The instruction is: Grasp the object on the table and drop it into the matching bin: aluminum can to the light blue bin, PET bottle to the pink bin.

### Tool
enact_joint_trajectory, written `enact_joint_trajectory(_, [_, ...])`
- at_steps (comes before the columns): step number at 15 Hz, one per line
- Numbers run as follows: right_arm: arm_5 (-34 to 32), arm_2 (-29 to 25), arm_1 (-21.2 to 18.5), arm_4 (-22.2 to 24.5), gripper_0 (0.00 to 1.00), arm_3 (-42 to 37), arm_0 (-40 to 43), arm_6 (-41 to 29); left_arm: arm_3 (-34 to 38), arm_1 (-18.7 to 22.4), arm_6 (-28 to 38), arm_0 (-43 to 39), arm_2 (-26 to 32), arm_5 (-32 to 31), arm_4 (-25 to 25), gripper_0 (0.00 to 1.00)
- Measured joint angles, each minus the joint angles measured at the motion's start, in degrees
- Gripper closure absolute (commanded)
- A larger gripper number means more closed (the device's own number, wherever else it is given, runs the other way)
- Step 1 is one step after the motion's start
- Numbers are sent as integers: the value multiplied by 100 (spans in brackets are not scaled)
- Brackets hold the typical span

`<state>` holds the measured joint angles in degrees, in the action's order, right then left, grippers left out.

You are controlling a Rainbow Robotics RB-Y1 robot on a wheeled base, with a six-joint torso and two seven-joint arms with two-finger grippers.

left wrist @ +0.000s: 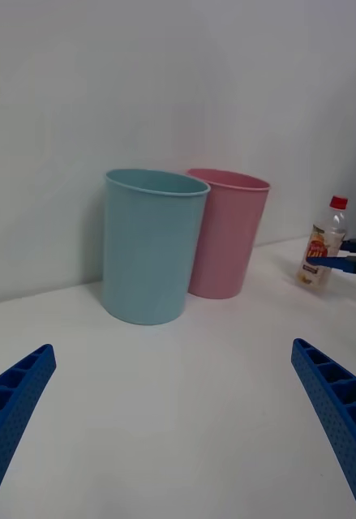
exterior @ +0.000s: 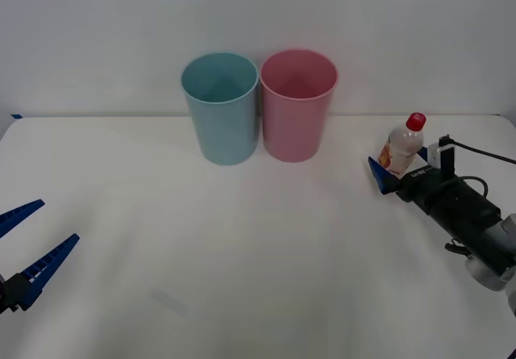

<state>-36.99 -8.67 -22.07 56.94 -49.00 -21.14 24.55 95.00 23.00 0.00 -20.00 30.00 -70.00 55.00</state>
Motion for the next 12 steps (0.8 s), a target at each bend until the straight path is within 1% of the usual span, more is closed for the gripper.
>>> enact_joint_trajectory(2, [93, 6, 43, 0, 0, 13, -35, 39, 0, 0, 0, 0, 0, 0, 0, 0])
enact_joint_trajectory(3, [127, 6, 62, 1, 38, 14, -50, 65, 0, 0, 0, 0, 0, 0, 0, 0])
enact_joint_trajectory(4, [152, 6, 73, 0, 84, 13, -58, 91, 0, 0, 0, 0, 0, 0, 0, 0])
enact_joint_trajectory(5, [161, 6, 82, -11, 94, 8, -66, 118, 0, 0, 0, 0, 0, 0, 0, 0])
enact_joint_trajectory(6, [160, 6, 90, -24, 100, 9, -66, 141, 0, 0, 0, 0, 0, 0, 0, 0])
enact_joint_trajectory(12, [148, 6, 101, -59, 100, 12, -73, 222, 0, 0, 0, 0, 0, 0, 0, 0])
